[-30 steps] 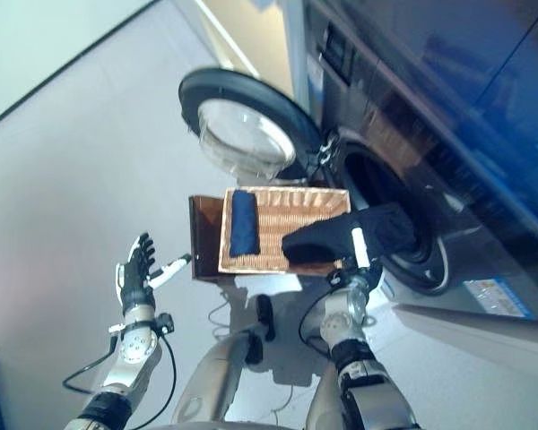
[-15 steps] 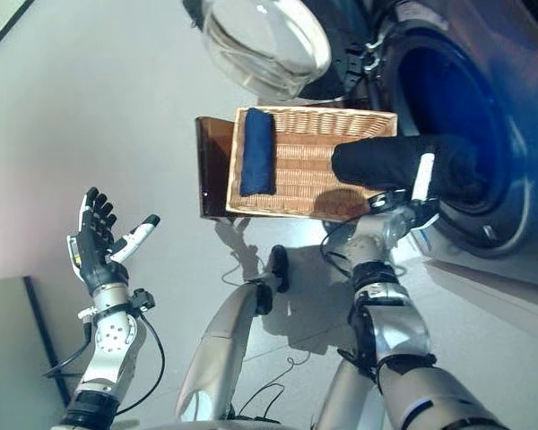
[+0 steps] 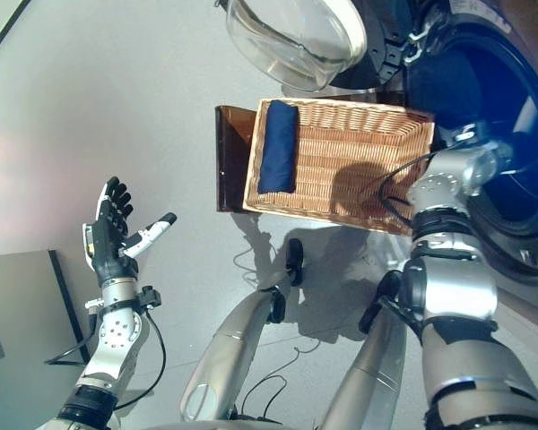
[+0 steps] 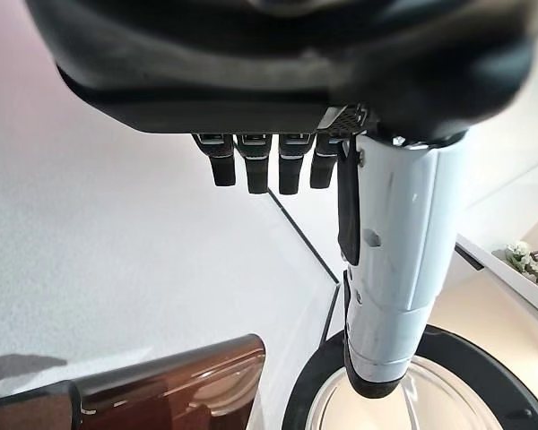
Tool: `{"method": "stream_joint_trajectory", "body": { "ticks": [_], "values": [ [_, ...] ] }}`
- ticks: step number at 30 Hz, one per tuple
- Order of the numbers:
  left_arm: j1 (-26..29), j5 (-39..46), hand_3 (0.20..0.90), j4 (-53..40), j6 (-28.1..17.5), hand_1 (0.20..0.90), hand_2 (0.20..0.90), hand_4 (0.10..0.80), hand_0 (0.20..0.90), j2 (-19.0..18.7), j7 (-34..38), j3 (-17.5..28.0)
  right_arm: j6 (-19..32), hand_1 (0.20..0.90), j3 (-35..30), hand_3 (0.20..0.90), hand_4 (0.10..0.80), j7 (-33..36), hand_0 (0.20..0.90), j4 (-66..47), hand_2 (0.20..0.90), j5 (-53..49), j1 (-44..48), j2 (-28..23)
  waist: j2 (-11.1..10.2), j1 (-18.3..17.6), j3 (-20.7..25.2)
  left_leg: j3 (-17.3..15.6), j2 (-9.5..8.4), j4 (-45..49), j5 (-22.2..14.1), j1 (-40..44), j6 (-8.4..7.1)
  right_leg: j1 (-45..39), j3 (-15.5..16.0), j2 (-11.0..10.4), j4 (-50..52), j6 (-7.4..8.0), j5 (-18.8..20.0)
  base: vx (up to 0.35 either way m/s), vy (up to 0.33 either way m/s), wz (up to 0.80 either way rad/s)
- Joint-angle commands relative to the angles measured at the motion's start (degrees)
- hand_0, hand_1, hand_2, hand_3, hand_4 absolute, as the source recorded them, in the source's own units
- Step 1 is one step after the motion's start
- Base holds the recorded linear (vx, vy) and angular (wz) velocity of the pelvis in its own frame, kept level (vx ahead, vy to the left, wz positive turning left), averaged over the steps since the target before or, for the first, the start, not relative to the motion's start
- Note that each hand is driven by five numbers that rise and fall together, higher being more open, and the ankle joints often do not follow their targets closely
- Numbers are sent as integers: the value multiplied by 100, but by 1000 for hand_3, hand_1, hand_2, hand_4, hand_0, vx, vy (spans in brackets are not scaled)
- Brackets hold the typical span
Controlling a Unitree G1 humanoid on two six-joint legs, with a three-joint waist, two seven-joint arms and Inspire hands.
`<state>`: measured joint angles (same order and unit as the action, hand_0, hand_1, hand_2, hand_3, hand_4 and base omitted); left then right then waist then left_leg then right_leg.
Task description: Pick up the clothes and place them into the washing machine
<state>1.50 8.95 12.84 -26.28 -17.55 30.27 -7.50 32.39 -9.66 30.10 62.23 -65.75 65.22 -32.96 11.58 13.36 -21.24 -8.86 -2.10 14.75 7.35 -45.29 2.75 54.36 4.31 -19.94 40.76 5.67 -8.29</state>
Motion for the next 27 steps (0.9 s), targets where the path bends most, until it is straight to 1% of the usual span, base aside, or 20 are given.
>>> {"method": "stream_joint_trajectory", "body": {
  "ticks": [1,5,7,8,9,12,14,15,18,20,23,24,26,27],
  "values": [
    [-71,-12,900,-392,-530,900,900,800,900,-273,182,249,636,200,664,200,300,-132,200,-762,200,551,625,-1222,482,30,652,363,101,285,-829,8,-673,-366,-105,52,-812,118,295,-13,12,26],
    [-58,-59,900,-492,-551,900,900,800,900,-360,201,388,612,200,758,200,300,166,200,-837,200,882,817,-1907,650,71,712,438,-48,112,-685,51,-711,-339,-103,-70,-698,128,215,-26,12,27],
    [-108,-90,900,-537,-552,900,900,800,900,-368,214,473,573,200,792,200,300,280,200,-866,200,989,967,-2299,766,96,767,464,-129,105,-673,25,-722,-268,-144,-156,-577,137,171,-38,18,30],
    [-145,-86,900,-564,-569,900,900,800,900,-372,235,513,618,200,868,200,300,353,200,-981,200,1037,1072,-2393,813,119,806,473,-146,111,-665,1,-726,-225,-155,-194,-509,137,135,-16,33,25],
    [-184,-76,900,-585,-594,900,900,800,900,-369,261,583,596,200,948,200,300,409,200,-1110,200,1152,1151,-2593,878,124,860,474,-167,123,-662,-29,-723,-158,-209,-234,-408,138,119,-1,27,25],
    [-207,-63,900,-604,-606,900,900,800,900,-334,261,567,584,200,1115,200,300,456,200,-1235,200,1229,1273,-2712,938,151,930,439,-214,170,-671,-84,-721,-84,-287,-268,-302,134,75,12,15,15],
    [-233,-32,900,-601,-601,900,900,800,900,-307,238,534,537,200,1150,200,300,446,200,-1232,200,1250,1243,-2668,971,158,965,403,-227,190,-690,-75,-711,-57,-352,-268,-253,132,59,50,23,-2],
    [-226,-13,900,-576,-597,900,900,800,900,-314,231,513,481,900,1163,900,800,486,900,-1151,900,1312,1212,-2623,977,162,980,383,-242,200,-706,-56,-703,-64,-372,-259,-273,131,64,65,40,-6],
    [-184,63,900,-605,-641,900,900,800,900,-337,159,482,302,900,1217,900,800,364,900,-946,900,1285,1172,-2497,1002,180,1003,302,-226,190,-736,-15,-669,-50,-425,-247,-339,143,119,59,40,-12],
    [-188,65,900,-639,-641,900,900,800,900,-339,138,461,305,900,1215,900,800,302,900,-899,900,1225,1168,-2454,1004,170,996,280,-222,205,-766,4,-662,-58,-449,-245,-344,149,112,37,16,-12],
    [-243,114,900,-659,-610,900,900,800,900,-259,109,418,318,900,1122,900,800,279,900,-744,900,1160,1070,-2187,1043,142,970,230,-214,145,-734,58,-617,-100,-456,-224,-454,147,189,27,16,-7],
    [-258,120,900,-646,-604,900,900,800,900,-249,111,426,328,900,1072,900,800,278,900,-731,900,1149,999,-2106,1033,129,970,235,-218,129,-781,109,-617,-135,-464,-220,-472,160,154,0,22,-4],
    [-247,120,900,-636,-593,900,900,800,900,-241,109,435,317,900,979,900,800,254,900,-672,900,1112,876,-1946,1058,133,946,220,-200,87,-728,130,-597,-153,-455,-216,-520,156,216,6,4,-2],
    [-257,117,900,-631,-591,900,900,800,900,-256,110,438,322,900,952,900,800,240,900,-677,900,1104,841,-1928,1038,125,952,228,-206,92,-777,161,-605,-188,-456,-221,-516,168,164,31,-9,-5]
  ]
}}
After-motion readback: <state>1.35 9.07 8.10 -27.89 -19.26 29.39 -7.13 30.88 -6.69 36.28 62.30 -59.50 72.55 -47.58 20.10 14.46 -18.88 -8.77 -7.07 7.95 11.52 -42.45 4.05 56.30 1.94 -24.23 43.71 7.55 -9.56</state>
